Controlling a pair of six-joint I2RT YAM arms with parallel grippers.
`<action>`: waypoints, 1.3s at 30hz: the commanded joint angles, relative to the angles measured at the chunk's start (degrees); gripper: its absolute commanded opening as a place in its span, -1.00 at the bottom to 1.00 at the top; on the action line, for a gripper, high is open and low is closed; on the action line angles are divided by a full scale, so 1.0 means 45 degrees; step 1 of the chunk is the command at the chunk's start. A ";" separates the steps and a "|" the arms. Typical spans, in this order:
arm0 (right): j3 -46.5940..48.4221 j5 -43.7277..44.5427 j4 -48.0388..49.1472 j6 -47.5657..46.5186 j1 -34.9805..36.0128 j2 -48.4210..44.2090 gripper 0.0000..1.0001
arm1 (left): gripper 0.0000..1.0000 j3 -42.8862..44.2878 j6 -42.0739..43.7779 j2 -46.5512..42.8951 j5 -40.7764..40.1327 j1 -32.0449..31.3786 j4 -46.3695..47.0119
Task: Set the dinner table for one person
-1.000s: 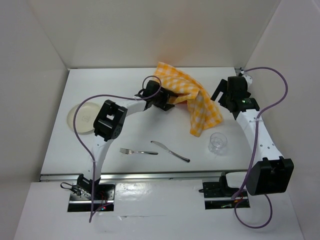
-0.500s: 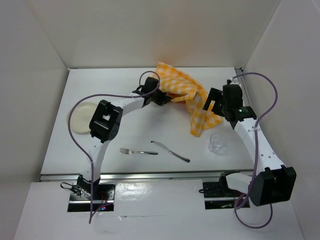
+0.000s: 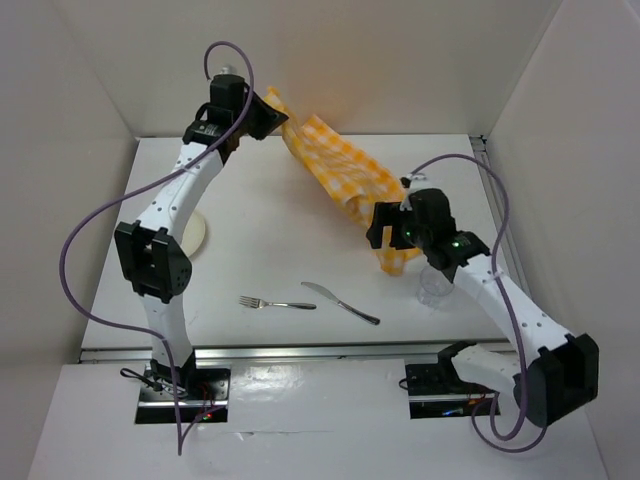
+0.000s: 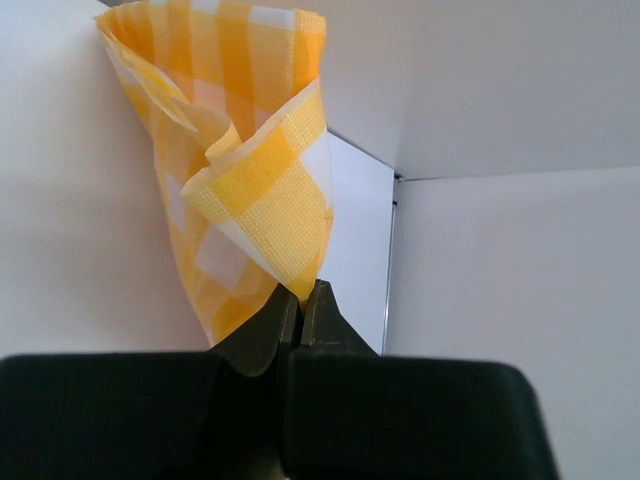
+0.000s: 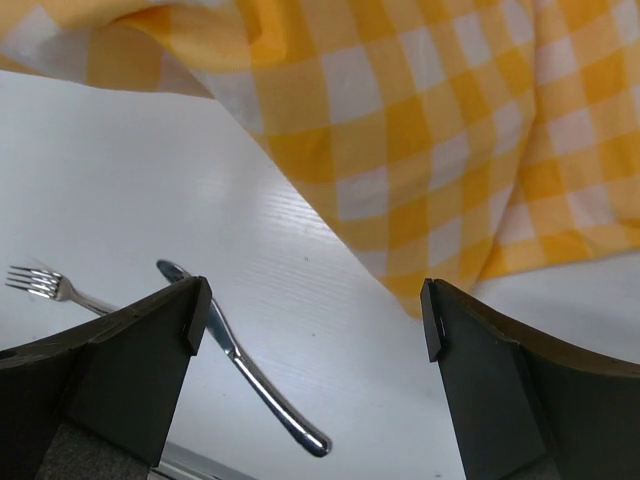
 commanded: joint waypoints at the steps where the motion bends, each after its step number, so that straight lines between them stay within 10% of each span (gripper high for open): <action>1: 0.0004 0.1874 0.1148 0.0187 0.1472 0.0765 1.00 | -1.00 0.0421 0.1413 -0.0343 0.0144 -0.0070 -0.0945; 10: 0.0548 0.6932 0.2245 0.0812 0.3214 0.5042 1.00 | -1.00 0.0539 0.1766 -0.0578 0.0672 0.0321 -0.1082; 15: 0.1546 0.9318 0.1874 0.1007 0.3214 0.6684 0.27 | -1.00 0.0188 0.2020 -0.0987 0.1022 0.0886 -0.1082; 18: 0.1664 0.9303 0.2146 0.1007 0.3098 0.6803 0.21 | -1.00 -0.0086 0.2020 -0.1124 0.1199 0.1179 -0.0965; 24: 0.1723 0.9300 0.2828 0.0775 0.2531 0.6920 -0.91 | -1.00 -0.0379 0.2137 -0.1125 0.1648 0.1435 -0.0712; 33: 0.4376 0.6219 0.5446 -0.2584 0.0188 0.6591 -1.00 | -1.00 0.2353 0.2137 0.0457 0.3308 0.2214 -0.1004; 39: 0.4399 -0.0223 0.4401 -0.3898 -0.1958 0.4949 -1.00 | -1.00 0.0895 0.2781 -0.0635 0.3172 0.2704 -0.0848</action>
